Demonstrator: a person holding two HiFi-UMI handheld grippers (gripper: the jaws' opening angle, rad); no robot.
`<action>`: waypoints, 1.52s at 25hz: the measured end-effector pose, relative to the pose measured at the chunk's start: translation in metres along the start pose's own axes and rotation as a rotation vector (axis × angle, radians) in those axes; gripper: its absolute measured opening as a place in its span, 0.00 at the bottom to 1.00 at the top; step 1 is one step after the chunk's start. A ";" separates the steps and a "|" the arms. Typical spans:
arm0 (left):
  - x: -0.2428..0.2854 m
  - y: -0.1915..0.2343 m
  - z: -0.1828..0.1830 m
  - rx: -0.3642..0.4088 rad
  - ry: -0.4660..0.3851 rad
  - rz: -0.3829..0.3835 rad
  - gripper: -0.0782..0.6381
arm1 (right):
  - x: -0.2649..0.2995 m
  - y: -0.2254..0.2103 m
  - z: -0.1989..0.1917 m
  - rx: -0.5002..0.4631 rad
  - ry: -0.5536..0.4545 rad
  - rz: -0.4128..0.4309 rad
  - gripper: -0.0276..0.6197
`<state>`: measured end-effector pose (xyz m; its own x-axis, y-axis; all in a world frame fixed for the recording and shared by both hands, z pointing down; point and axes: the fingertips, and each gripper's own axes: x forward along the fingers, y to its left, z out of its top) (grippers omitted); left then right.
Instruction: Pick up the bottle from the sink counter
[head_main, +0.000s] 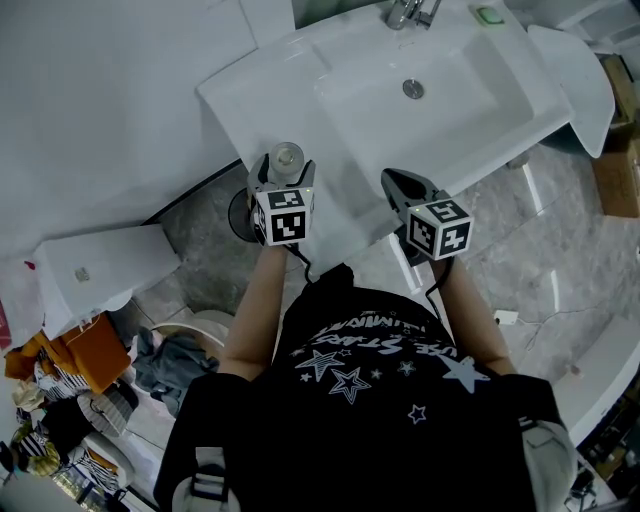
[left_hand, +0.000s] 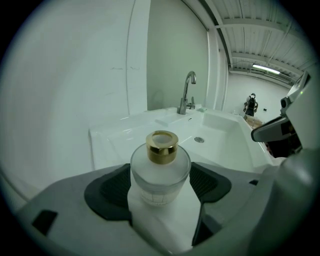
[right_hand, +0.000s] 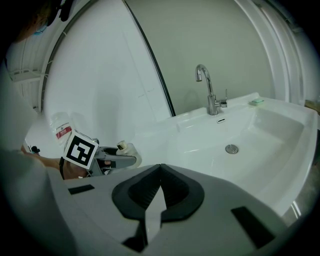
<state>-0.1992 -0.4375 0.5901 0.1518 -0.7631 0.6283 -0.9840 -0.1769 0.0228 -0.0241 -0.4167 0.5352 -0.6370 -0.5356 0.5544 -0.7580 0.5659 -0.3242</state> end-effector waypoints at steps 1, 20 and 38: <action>-0.001 -0.001 0.001 -0.005 -0.008 -0.004 0.60 | 0.000 -0.001 0.000 0.001 0.001 -0.001 0.05; 0.010 0.006 -0.003 0.046 0.071 0.042 0.58 | 0.011 0.000 -0.009 0.040 0.014 -0.003 0.05; -0.032 -0.012 0.006 0.065 -0.033 -0.003 0.58 | -0.014 0.004 -0.013 0.033 -0.028 0.018 0.05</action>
<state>-0.1919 -0.4150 0.5649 0.1588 -0.7826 0.6020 -0.9755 -0.2182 -0.0264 -0.0162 -0.3985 0.5358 -0.6537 -0.5429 0.5271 -0.7504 0.5551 -0.3589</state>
